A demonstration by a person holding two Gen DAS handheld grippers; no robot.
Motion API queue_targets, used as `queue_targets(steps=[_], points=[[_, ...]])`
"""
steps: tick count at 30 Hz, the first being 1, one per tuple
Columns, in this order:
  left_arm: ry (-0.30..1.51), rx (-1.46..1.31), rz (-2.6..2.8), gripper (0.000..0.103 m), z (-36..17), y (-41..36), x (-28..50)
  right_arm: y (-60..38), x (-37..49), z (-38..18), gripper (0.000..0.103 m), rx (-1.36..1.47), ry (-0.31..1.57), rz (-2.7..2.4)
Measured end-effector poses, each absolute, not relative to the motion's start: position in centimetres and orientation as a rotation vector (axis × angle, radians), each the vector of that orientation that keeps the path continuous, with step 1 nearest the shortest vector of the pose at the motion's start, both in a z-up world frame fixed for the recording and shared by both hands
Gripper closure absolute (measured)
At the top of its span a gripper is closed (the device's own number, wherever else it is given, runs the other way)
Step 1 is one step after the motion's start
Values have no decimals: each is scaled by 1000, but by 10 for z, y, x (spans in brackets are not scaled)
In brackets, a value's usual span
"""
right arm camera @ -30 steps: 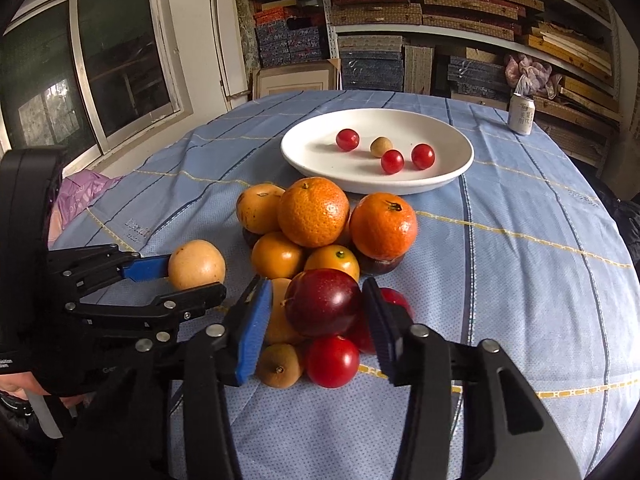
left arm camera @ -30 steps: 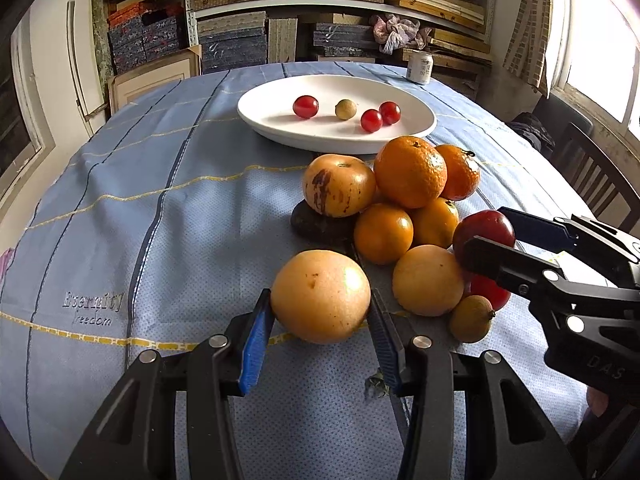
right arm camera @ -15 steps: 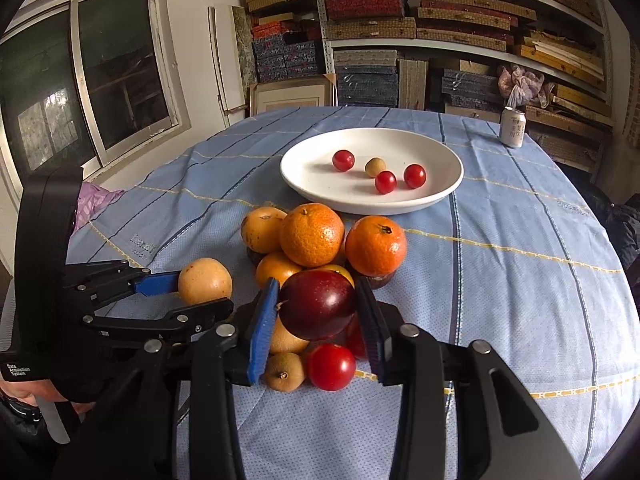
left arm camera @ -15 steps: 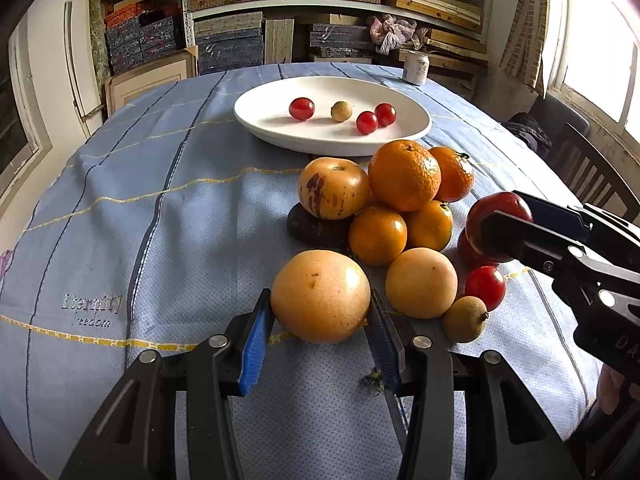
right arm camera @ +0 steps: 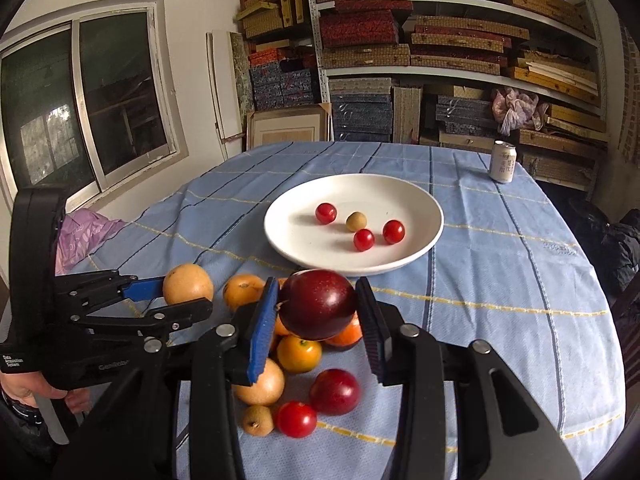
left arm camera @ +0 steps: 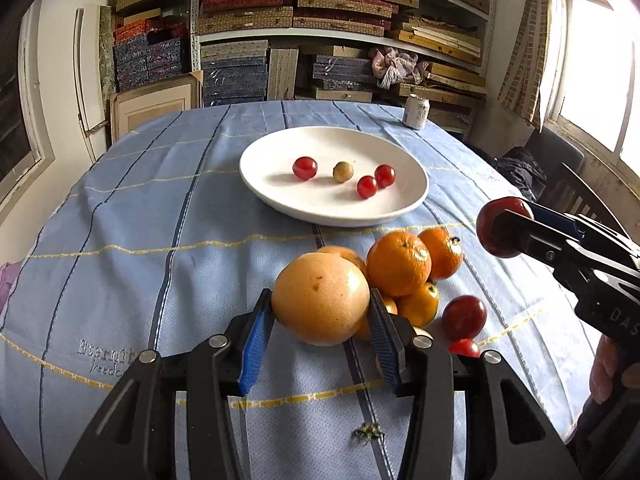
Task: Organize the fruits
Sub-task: 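Lift the dark red plum toward the plate with the right gripper while the left gripper opens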
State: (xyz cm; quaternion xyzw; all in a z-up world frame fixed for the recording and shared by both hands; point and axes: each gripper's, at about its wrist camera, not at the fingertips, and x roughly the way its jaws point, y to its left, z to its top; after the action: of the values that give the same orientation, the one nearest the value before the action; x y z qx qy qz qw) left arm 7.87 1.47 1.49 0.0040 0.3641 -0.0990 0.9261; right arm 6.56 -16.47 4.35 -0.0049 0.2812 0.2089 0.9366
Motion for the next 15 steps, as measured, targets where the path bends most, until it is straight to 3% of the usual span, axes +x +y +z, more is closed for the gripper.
queue_targets(steps=[8,10,15], points=[[660,19,-207,57,44,7,126,-179,133,49,65,19,612,424],[683,27,-179,62,40,9,140,-179,150,43,65,17,641,403],[719,-30,-157,60,20,35,140,-181,163,28,65,38,655,412]])
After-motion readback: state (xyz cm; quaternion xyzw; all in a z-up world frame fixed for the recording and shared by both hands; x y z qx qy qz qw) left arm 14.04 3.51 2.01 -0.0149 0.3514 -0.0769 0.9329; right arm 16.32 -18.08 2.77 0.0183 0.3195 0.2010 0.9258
